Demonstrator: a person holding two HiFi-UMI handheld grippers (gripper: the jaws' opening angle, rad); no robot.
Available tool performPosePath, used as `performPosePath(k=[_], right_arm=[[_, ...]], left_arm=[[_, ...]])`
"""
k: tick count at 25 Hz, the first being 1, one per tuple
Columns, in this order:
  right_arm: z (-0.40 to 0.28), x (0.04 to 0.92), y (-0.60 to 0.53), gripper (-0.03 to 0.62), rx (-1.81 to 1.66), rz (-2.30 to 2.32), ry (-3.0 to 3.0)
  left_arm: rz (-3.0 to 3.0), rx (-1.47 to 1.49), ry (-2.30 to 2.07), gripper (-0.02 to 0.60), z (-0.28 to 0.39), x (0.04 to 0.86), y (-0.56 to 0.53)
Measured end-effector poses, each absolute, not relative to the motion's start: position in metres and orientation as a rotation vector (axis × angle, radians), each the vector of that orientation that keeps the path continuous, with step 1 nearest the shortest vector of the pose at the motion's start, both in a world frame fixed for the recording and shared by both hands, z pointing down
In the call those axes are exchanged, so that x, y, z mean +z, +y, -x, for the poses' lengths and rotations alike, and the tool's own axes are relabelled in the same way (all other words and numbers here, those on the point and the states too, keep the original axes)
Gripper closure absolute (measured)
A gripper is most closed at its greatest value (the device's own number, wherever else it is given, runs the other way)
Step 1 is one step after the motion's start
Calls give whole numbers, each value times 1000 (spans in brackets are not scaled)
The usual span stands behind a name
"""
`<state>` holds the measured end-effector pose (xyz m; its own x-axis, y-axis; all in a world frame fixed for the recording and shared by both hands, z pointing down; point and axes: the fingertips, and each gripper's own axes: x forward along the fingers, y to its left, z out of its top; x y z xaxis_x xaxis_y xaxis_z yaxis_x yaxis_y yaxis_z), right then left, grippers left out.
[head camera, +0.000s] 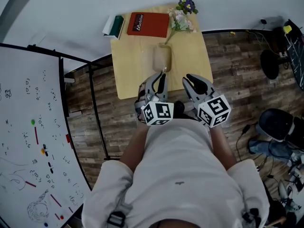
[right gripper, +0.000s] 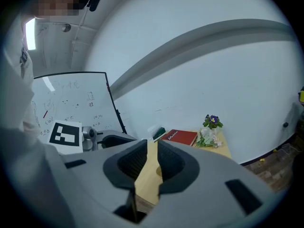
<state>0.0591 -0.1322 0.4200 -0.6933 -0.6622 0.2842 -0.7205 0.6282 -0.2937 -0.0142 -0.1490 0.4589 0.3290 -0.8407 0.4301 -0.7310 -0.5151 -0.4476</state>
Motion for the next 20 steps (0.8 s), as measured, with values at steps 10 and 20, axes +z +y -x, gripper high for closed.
performPosePath(k=[10, 20], right_arm=[[-56, 415, -140, 565, 541, -1154, -2701], [-67, 401, -151, 583, 491, -1216, -2704]], left_arm=[[2474, -756, 1522, 532, 21, 415, -154], [2745, -471, 1651, 532, 31, 392, -156]])
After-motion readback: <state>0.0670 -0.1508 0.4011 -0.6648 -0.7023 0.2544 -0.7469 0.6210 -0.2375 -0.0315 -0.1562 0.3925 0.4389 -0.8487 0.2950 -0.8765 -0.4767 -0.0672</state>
